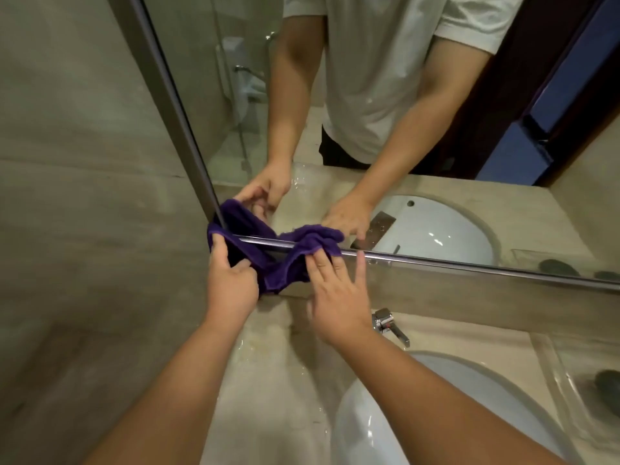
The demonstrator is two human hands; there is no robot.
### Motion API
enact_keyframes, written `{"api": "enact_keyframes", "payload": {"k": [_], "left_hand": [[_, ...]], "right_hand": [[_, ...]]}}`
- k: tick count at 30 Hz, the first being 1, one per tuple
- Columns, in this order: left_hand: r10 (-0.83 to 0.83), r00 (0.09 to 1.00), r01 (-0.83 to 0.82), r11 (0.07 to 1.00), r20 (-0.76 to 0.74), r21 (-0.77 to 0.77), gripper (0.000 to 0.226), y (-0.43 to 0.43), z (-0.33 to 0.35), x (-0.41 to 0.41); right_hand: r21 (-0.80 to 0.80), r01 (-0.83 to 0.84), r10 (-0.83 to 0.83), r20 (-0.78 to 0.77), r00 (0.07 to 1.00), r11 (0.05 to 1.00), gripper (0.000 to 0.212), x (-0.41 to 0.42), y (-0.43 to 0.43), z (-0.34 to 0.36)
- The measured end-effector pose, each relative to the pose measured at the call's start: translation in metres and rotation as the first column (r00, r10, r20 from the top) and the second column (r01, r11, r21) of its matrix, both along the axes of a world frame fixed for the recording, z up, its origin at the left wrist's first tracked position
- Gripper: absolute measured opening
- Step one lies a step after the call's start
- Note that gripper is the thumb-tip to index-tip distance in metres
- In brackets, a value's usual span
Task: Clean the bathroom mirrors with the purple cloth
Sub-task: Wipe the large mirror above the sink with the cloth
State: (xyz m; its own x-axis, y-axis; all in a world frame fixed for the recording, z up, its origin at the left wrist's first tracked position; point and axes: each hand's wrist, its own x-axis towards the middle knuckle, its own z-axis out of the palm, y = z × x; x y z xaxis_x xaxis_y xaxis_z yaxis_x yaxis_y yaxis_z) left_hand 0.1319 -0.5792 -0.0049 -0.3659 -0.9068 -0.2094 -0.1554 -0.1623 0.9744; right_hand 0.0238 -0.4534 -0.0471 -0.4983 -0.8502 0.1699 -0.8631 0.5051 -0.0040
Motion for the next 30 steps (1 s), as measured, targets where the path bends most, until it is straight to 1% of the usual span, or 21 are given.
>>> {"api": "enact_keyframes", "payload": {"k": [4, 7, 9, 10, 12, 13, 14, 15, 16, 17, 18, 20, 21, 22, 23, 24, 25, 26, 27, 29, 30], "left_hand": [[0.056, 0.996, -0.044, 0.987, 0.074, -0.155, 0.091, 0.006, 0.009, -0.001], [-0.002, 0.997, 0.023, 0.957, 0.072, -0.289, 0.062, 0.03, 0.025, -0.007], [-0.102, 0.993, 0.117, 0.921, 0.06, -0.371, 0.027, 0.051, 0.037, -0.011], [-0.161, 0.985, 0.173, 0.895, 0.064, -0.41, 0.014, 0.063, 0.045, -0.011], [-0.277, 0.955, 0.294, 0.835, 0.106, -0.466, 0.014, 0.085, 0.058, -0.011], [-0.331, 0.936, 0.348, 0.81, 0.121, -0.473, 0.011, 0.093, 0.064, -0.012], [-0.373, 0.921, 0.381, 0.796, 0.116, -0.47, 0.011, 0.099, 0.07, -0.012], [-0.384, 0.918, 0.382, 0.794, 0.096, -0.474, 0.013, 0.103, 0.076, -0.013], [-0.367, 0.927, 0.36, 0.801, 0.083, -0.479, 0.015, 0.104, 0.08, -0.013], [-0.319, 0.944, 0.321, 0.819, 0.086, -0.476, 0.017, 0.103, 0.083, -0.013], [-0.263, 0.959, 0.283, 0.846, 0.107, -0.452, 0.019, 0.1, 0.084, -0.011], [-0.198, 0.956, 0.263, 0.905, 0.215, -0.334, 0.019, 0.088, 0.081, -0.003], [-0.22, 0.925, 0.3, 0.923, 0.31, -0.24, 0.021, 0.084, 0.078, 0.002], [-0.282, 0.841, 0.388, 0.91, 0.462, -0.149, 0.031, 0.084, 0.075, 0.007], [-0.35, 0.702, 0.499, 0.863, 0.62, -0.078, 0.046, 0.088, 0.073, 0.011], [-0.387, 0.58, 0.584, 0.811, 0.717, -0.034, 0.06, 0.095, 0.073, 0.012], [-0.416, 0.539, 0.625, 0.78, 0.733, -0.017, 0.068, 0.106, 0.075, 0.012], [-0.488, 0.569, 0.645, 0.764, 0.662, 0.008, 0.07, 0.118, 0.078, 0.01], [-0.6, 0.613, 0.661, 0.746, 0.514, 0.083, 0.068, 0.131, 0.083, 0.007], [-0.788, 0.6, 0.724, 0.607, 0.137, 0.328, 0.067, 0.157, 0.089, -0.001], [-0.818, 0.575, 0.752, 0.534, 0.01, 0.387, 0.065, 0.168, 0.092, -0.004]], "right_hand": [[0.061, 0.345, -0.349, 0.083, 0.933, 0.937, 0.087, -0.024, 0.073, -0.006], [-0.047, 0.556, -0.528, 0.255, 0.81, 0.83, 0.094, -0.033, 0.099, 0.005], [-0.138, 0.626, -0.543, 0.381, 0.748, 0.767, 0.104, -0.033, 0.108, 0.017], [-0.174, 0.619, -0.509, 0.424, 0.749, 0.766, 0.108, -0.03, 0.111, 0.022], [-0.231, 0.554, -0.348, 0.573, 0.742, 0.8, 0.115, -0.015, 0.114, 0.035], [-0.237, 0.528, -0.231, 0.703, 0.673, 0.816, 0.116, -0.006, 0.116, 0.043], [-0.226, 0.518, -0.108, 0.837, 0.537, 0.825, 0.111, 0.003, 0.118, 0.05], [-0.21, 0.502, 0.005, 0.925, 0.38, 0.839, 0.097, 0.011, 0.119, 0.057], [-0.188, 0.466, 0.087, 0.969, 0.23, 0.864, 0.071, 0.019, 0.122, 0.063], [-0.155, 0.418, 0.12, 0.987, 0.11, 0.895, 0.043, 0.026, 0.126, 0.07], [-0.133, 0.401, 0.142, 0.99, 0.006, 0.906, 0.027, 0.03, 0.129, 0.075], [-0.077, 0.494, 0.186, 0.966, -0.177, 0.866, 0.02, 0.031, 0.139, 0.089], [-0.048, 0.576, 0.249, 0.928, -0.276, 0.816, 0.019, 0.029, 0.145, 0.096], [-0.02, 0.656, 0.337, 0.869, -0.362, 0.755, 0.016, 0.025, 0.15, 0.101], [0.012, 0.717, 0.412, 0.812, -0.413, 0.697, 0.014, 0.021, 0.157, 0.107], [0.034, 0.756, 0.458, 0.778, -0.431, 0.654, 0.015, 0.02, 0.163, 0.115], [0.037, 0.776, 0.474, 0.773, -0.422, 0.63, 0.016, 0.018, 0.168, 0.12], [0.023, 0.785, 0.48, 0.78, -0.402, 0.619, 0.016, 0.017, 0.173, 0.123], [0.001, 0.792, 0.485, 0.79, -0.375, 0.611, 0.014, 0.016, 0.177, 0.126], [-0.04, 0.802, 0.481, 0.817, -0.317, 0.596, 0.016, 0.016, 0.185, 0.133], [-0.055, 0.808, 0.478, 0.829, -0.29, 0.587, 0.017, 0.015, 0.189, 0.135]]}}
